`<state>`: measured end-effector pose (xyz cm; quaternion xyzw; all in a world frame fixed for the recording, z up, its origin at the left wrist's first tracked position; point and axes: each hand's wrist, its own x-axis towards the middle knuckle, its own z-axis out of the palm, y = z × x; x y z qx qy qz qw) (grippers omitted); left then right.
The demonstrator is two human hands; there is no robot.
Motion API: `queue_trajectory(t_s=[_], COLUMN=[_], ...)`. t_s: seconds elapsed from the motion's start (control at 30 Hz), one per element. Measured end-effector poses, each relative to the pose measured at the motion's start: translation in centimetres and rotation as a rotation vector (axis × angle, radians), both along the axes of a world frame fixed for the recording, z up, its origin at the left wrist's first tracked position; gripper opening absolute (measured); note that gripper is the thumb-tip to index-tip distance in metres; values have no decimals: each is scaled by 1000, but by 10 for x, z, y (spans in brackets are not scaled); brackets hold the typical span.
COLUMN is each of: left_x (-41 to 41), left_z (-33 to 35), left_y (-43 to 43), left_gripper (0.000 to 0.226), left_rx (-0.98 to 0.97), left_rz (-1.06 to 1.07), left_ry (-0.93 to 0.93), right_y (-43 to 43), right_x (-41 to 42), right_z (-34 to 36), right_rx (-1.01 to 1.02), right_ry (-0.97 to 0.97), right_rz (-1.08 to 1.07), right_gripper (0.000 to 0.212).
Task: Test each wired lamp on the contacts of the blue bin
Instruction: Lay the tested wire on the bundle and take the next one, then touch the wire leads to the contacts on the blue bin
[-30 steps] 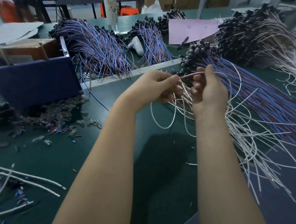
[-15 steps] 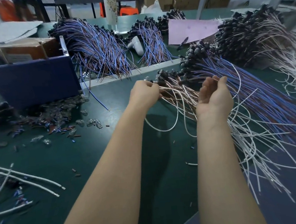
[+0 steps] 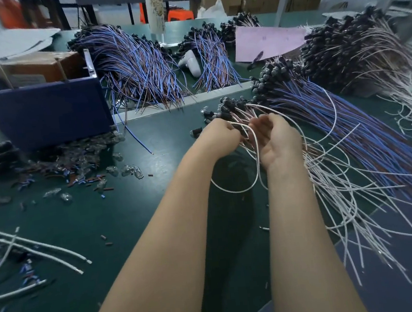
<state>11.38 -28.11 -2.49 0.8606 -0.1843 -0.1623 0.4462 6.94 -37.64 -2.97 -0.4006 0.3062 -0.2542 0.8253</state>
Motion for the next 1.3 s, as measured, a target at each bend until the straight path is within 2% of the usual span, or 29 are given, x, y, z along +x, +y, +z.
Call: queue_trajectory(t_s=[0.07, 0.13, 0.2, 0.27, 0.37, 0.5, 0.57, 0.7, 0.77, 0.9, 1.0, 1.07, 1.3], left_x=[0, -1, 0, -2, -3, -3, -4, -11, -15, -19, -19, -19, -17], left_z=[-1, 0, 6, 17, 32, 48, 51, 46, 44, 43, 44, 44, 41], left_y=[2, 7, 16, 31, 63, 131, 167, 230, 257, 303, 324, 333, 340], left_gripper=[22, 24, 27, 29, 23, 15, 8, 9, 12, 11, 11, 11, 12], left_rx=[2, -48, -182, -338, -558, -773, -845, -912, -933, -988, -1040, -1048, -1118], left_rz=[80, 136, 202, 285, 428, 725, 851, 1042, 1135, 1298, 1357, 1389, 1420], left_ry=[-55, -99, -111, -94, -97, -171, -171, -192, -212, -259, -243, -226, -189], right_y=[11, 22, 37, 59, 94, 151, 186, 257, 291, 345, 373, 386, 394], right_x=[-6, -11, -16, -19, -12, 9, 17, 23, 25, 30, 37, 38, 48], right_z=[8, 21, 37, 52, 60, 43, 32, 18, 14, 5, -4, -8, 0], right_rx=[-97, -317, -556, -715, -858, -972, -1043, -1182, -1203, -1281, -1427, -1557, -1588], right_ry=[-30, -35, -75, -161, -208, -83, -17, -35, -42, -70, 126, 220, 321], right_rz=[-72, -214, -324, -308, -59, 438, 615, 909, 1031, 1126, 1187, 1159, 1031], right_gripper=[27, 25, 21, 17, 16, 10, 14, 9, 19, 14, 35, 37, 31])
